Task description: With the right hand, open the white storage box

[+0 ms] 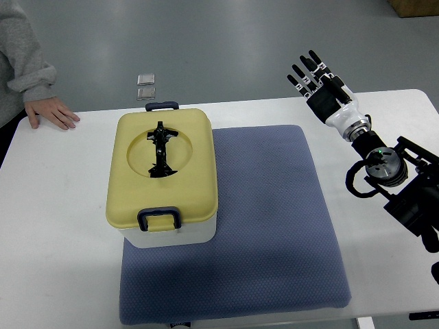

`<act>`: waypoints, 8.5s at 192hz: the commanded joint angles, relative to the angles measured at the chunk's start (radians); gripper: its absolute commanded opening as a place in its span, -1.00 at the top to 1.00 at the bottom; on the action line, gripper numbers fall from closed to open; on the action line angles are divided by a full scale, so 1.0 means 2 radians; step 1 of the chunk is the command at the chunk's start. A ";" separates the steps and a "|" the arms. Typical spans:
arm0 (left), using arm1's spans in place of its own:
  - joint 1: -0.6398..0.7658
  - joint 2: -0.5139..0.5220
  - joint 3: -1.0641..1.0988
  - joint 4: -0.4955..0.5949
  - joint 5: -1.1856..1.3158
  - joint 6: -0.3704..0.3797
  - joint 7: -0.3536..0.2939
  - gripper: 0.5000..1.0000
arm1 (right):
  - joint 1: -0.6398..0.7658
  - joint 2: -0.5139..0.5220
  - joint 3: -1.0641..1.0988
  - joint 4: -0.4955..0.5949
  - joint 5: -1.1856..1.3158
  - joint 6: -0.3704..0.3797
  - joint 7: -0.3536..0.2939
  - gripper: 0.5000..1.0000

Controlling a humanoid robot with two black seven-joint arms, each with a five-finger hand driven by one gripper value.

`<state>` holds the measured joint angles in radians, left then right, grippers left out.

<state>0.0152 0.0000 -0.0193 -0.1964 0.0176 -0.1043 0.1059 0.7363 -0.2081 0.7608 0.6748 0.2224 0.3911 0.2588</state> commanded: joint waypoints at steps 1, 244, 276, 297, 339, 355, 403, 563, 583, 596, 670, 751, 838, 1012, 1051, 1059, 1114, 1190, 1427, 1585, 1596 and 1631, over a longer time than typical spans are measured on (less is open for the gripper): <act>0.000 0.000 0.000 0.000 0.000 0.000 0.000 -1.00 | 0.000 0.001 0.000 0.000 0.000 0.000 -0.001 -0.70; 0.000 0.000 -0.001 0.000 0.000 0.000 0.000 -1.00 | 0.365 -0.120 -0.236 0.191 -0.817 0.110 -0.039 -0.71; 0.000 0.000 0.000 0.001 0.000 0.000 0.000 -1.00 | 0.390 -0.096 -0.256 0.196 -0.818 0.110 -0.032 -0.71; 0.000 0.000 0.000 0.001 0.000 0.000 0.000 -1.00 | 0.388 -0.067 -0.258 0.196 -0.818 0.091 -0.029 -0.71; -0.001 0.000 -0.001 0.001 0.000 0.000 0.000 -1.00 | 0.384 -0.041 -0.277 0.191 -0.820 0.052 -0.028 -0.71; -0.001 0.000 -0.001 0.001 0.000 0.000 0.000 -1.00 | 0.380 -0.033 -0.278 0.190 -0.820 0.041 -0.028 -0.71; 0.000 0.000 -0.001 0.000 0.000 0.000 0.000 -1.00 | 0.366 -0.016 -0.279 0.189 -0.820 0.018 -0.027 -0.70; 0.000 0.000 -0.001 0.001 0.000 0.000 0.000 -1.00 | 0.339 0.014 -0.278 0.189 -0.815 -0.016 -0.020 -0.64; 0.000 0.000 -0.001 0.001 0.000 0.000 0.000 -1.00 | 0.335 0.015 -0.278 0.189 -0.815 -0.017 -0.020 -0.58; 0.000 0.000 -0.001 0.001 0.000 0.000 0.000 -1.00 | 0.335 0.017 -0.278 0.189 -0.815 -0.022 -0.020 -0.46; 0.000 0.000 -0.001 0.001 0.000 0.000 0.000 -1.00 | 0.333 0.021 -0.278 0.189 -0.814 -0.035 -0.017 0.21; 0.000 0.000 0.000 0.001 0.000 0.000 0.000 -1.00 | 0.322 0.021 -0.278 0.189 -0.814 -0.034 -0.017 0.30; 0.000 0.000 0.000 0.001 0.000 0.000 0.000 -1.00 | 0.314 0.020 -0.278 0.189 -0.814 -0.048 -0.014 1.00; 0.000 0.000 0.000 0.001 0.000 0.000 0.000 -1.00 | 0.423 -0.085 -0.231 0.213 -0.739 0.084 -0.015 1.00; 0.000 0.000 0.000 0.001 0.000 0.000 0.000 -1.00 | 0.423 -0.171 -0.233 0.214 -0.745 0.110 -0.014 1.00; 0.000 0.000 0.000 0.001 0.000 0.000 0.000 -1.00 | 0.419 -0.190 -0.236 0.214 -0.747 0.110 -0.014 1.00; 0.000 0.000 0.000 0.000 0.000 0.000 0.000 -1.00 | 0.387 -0.294 -0.290 0.214 -0.775 0.110 -0.001 1.00; 0.000 0.000 0.000 -0.001 0.000 0.000 0.000 -1.00 | 0.297 -0.312 -0.308 0.215 -0.785 0.110 -0.001 1.00; 0.001 0.000 0.001 -0.001 0.000 0.000 0.001 -1.00 | 0.231 -0.105 -0.309 0.195 -0.792 0.051 -0.002 -0.67; 0.001 0.000 0.002 -0.001 0.001 0.000 0.001 -1.00 | 0.207 -0.129 -0.100 0.145 -0.667 0.051 -0.006 -0.70; 0.001 0.000 0.002 -0.001 0.001 -0.001 0.001 -1.00 | 0.199 -0.114 -0.069 0.137 -0.602 0.050 -0.010 -0.70; 0.001 0.000 0.003 -0.005 0.001 -0.001 0.001 -1.00 | 0.163 -0.076 -0.012 0.133 -0.295 -0.010 -0.086 -0.70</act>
<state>0.0170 0.0000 -0.0152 -0.2013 0.0203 -0.1055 0.1074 1.0999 -0.4044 0.6881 0.9427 -0.7161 0.4636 0.1731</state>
